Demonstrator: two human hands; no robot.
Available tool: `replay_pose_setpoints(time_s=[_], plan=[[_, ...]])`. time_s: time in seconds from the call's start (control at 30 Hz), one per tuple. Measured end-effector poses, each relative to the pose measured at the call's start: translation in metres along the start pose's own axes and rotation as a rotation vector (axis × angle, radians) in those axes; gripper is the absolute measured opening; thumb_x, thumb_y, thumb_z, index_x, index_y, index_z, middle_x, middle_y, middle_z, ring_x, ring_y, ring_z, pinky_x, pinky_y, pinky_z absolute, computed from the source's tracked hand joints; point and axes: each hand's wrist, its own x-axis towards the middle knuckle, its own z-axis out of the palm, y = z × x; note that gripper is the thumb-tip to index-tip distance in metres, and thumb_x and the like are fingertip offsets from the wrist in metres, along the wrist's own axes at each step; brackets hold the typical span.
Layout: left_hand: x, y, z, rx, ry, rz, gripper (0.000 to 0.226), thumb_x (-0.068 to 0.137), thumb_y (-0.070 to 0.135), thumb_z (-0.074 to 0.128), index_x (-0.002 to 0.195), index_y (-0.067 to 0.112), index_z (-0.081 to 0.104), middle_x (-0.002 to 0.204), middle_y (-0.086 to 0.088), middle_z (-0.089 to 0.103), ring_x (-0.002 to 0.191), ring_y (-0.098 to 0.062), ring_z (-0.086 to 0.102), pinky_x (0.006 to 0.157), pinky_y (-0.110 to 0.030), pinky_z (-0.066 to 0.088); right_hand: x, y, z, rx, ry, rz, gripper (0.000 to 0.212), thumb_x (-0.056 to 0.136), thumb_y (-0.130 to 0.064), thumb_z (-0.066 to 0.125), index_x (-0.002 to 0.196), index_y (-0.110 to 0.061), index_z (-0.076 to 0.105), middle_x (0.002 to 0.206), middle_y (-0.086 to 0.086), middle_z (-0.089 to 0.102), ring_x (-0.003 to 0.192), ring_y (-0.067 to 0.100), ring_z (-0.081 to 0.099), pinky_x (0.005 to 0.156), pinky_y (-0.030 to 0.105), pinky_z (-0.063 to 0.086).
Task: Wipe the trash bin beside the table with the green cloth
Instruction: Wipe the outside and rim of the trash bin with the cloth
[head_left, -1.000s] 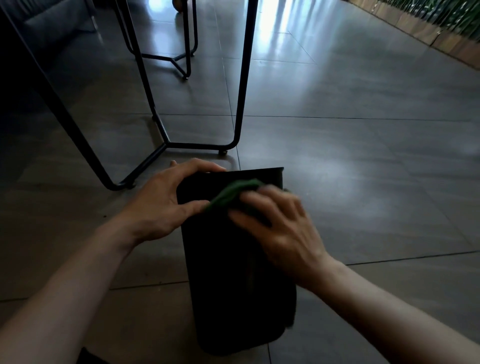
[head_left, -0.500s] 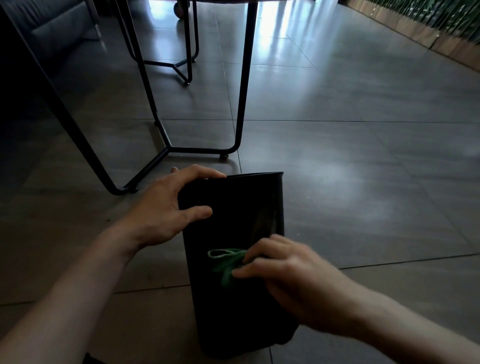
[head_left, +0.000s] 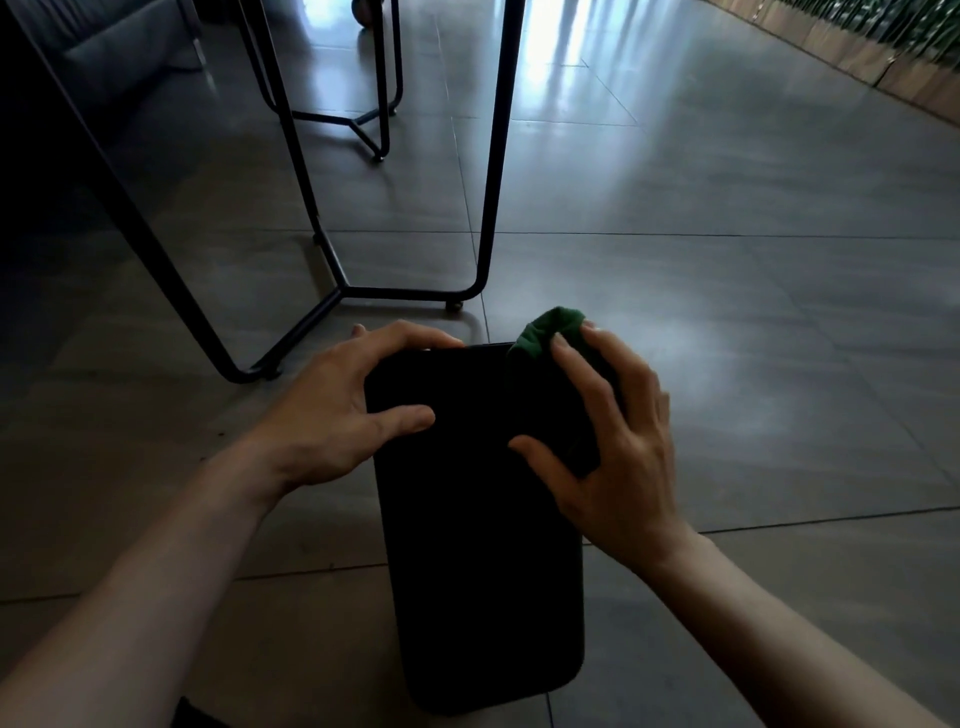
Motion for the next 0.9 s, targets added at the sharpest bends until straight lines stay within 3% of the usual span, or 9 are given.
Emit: replay_pose_setpoints(time_s=[0.1,0.23,0.33,0.4,0.47,0.57,0.67,0.77,0.9], plan=[[0.002,-0.001,0.001,0.013,-0.003,0.011,0.058,0.082,0.016,0.079,0.123,0.051,0.059,0.117,0.021,0.064,0.116,0.001,0.055,0.086,-0.002,0.039,-0.001,0.003,0.007,0.079,0.045,0.012,0.068,0.088,-0.045,0.08,0.143,-0.017,0.053,0.15,0.013,0.041,0.14,0.029,0.043,0.116,0.036,0.04],[0.005,-0.004,0.002,-0.007,0.017,0.009,0.057,0.082,0.014,0.079,0.123,0.049,0.06,0.116,0.023,0.064,0.114,0.005,0.055,0.084,0.0,0.039,-0.011,-0.006,0.015,0.122,0.086,-0.027,0.035,0.091,-0.02,0.078,0.123,-0.016,0.064,0.138,0.012,0.049,0.126,0.033,0.053,0.107,0.036,0.047],[0.006,-0.007,-0.001,-0.06,0.049,-0.021,0.056,0.083,0.012,0.078,0.122,0.049,0.06,0.117,0.024,0.064,0.113,0.008,0.056,0.083,-0.005,0.043,-0.07,-0.018,0.018,0.025,-0.136,-0.38,0.019,0.098,-0.011,0.065,0.115,-0.014,0.072,0.134,0.018,0.066,0.114,0.04,0.065,0.101,0.047,0.052],[0.005,-0.009,-0.001,-0.067,0.043,-0.028,0.056,0.083,0.014,0.078,0.122,0.049,0.06,0.119,0.021,0.064,0.115,0.004,0.056,0.086,-0.009,0.043,-0.1,-0.021,0.01,-0.03,-0.267,-0.585,0.023,0.104,-0.012,0.054,0.118,-0.02,0.072,0.137,0.013,0.067,0.114,0.035,0.065,0.097,0.042,0.055],[0.006,-0.008,0.002,-0.054,0.027,-0.013,0.055,0.083,0.015,0.078,0.123,0.049,0.06,0.12,0.017,0.065,0.116,-0.001,0.056,0.087,-0.01,0.042,-0.091,-0.016,0.002,-0.036,-0.313,-0.647,0.027,0.104,-0.013,0.056,0.119,-0.023,0.076,0.142,0.01,0.065,0.118,0.031,0.061,0.098,0.039,0.055],[0.009,-0.006,0.003,-0.039,0.02,0.0,0.055,0.083,0.013,0.078,0.123,0.046,0.061,0.117,0.016,0.066,0.115,0.0,0.056,0.084,0.0,0.04,-0.029,-0.004,0.002,0.017,-0.152,-0.411,0.028,0.095,-0.008,0.071,0.122,-0.012,0.077,0.141,0.019,0.064,0.12,0.04,0.06,0.106,0.046,0.05],[0.008,-0.007,0.0,-0.042,0.01,-0.008,0.056,0.083,0.014,0.078,0.123,0.048,0.06,0.117,0.019,0.065,0.113,0.006,0.056,0.081,0.001,0.041,0.016,0.003,0.006,0.025,-0.043,-0.182,0.031,0.098,-0.017,0.071,0.128,-0.008,0.073,0.143,0.022,0.059,0.12,0.044,0.057,0.104,0.044,0.049],[0.006,-0.008,0.0,-0.037,0.027,-0.011,0.057,0.083,0.016,0.079,0.122,0.052,0.059,0.118,0.018,0.064,0.113,0.006,0.055,0.081,-0.003,0.043,-0.041,0.002,0.009,-0.026,-0.197,-0.44,0.039,0.093,-0.015,0.076,0.132,-0.012,0.071,0.15,0.019,0.055,0.121,0.044,0.062,0.106,0.048,0.05],[0.005,-0.009,0.003,-0.039,0.008,0.004,0.056,0.083,0.017,0.078,0.123,0.051,0.059,0.118,0.014,0.065,0.115,-0.002,0.057,0.084,0.0,0.041,-0.096,0.006,-0.013,-0.063,-0.421,-0.734,0.031,0.104,-0.019,0.06,0.134,-0.024,0.068,0.157,0.005,0.048,0.123,0.029,0.059,0.094,0.037,0.056]])
